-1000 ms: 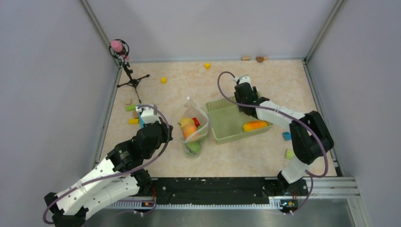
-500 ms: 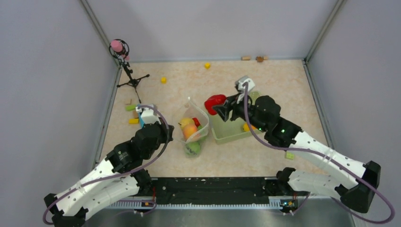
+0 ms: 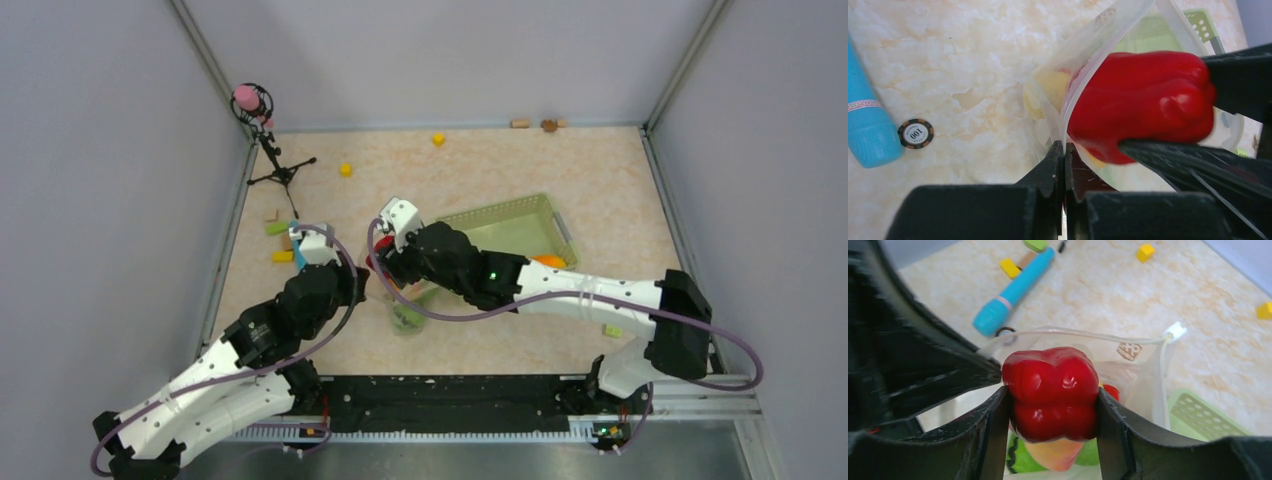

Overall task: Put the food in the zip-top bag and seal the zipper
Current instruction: Place the fake vegetable in the zipper food storage bag.

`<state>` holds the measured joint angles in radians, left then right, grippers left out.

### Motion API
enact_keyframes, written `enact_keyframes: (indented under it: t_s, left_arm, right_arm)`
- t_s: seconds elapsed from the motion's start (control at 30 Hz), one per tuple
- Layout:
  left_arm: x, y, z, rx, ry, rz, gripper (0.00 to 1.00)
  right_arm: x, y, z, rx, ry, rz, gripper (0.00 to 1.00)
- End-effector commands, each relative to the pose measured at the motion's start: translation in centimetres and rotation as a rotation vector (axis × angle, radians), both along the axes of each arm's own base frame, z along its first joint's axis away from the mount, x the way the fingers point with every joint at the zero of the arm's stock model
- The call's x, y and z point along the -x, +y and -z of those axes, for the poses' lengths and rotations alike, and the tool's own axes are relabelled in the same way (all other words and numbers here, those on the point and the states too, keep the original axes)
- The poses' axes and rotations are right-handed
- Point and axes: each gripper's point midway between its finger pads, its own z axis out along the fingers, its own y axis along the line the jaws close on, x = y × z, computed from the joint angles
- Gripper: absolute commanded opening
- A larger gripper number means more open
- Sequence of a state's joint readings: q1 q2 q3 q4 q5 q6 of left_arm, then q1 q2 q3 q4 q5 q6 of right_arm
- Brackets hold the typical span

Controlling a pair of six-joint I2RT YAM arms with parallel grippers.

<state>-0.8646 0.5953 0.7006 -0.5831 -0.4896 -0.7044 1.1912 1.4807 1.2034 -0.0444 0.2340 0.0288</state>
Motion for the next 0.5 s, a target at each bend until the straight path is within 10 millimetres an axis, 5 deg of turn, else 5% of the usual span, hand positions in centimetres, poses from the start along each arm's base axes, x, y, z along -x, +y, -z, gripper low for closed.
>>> enact_keyframes:
  t_s: [0.0,0.33,0.47]
  left_arm:
    - [-0.2,-0.8,-1.4,0.051,-0.045,0.020,0.00]
    - [0.0,-1.2,-1.7,0.063,-0.051,0.047,0.00]
    - [0.1,-1.3,-1.7,0.065,-0.049,0.059,0.00]
  right_arm:
    - [-2.2,-0.5,-2.0,0.035,-0.104,0.150,0.17]
    - [-5.6,-1.8,-0.1,0.119,-0.170,0.409,0.26]
    - [-5.9,-1.7,0.7,0.149,-0.164,0.427,0.46]
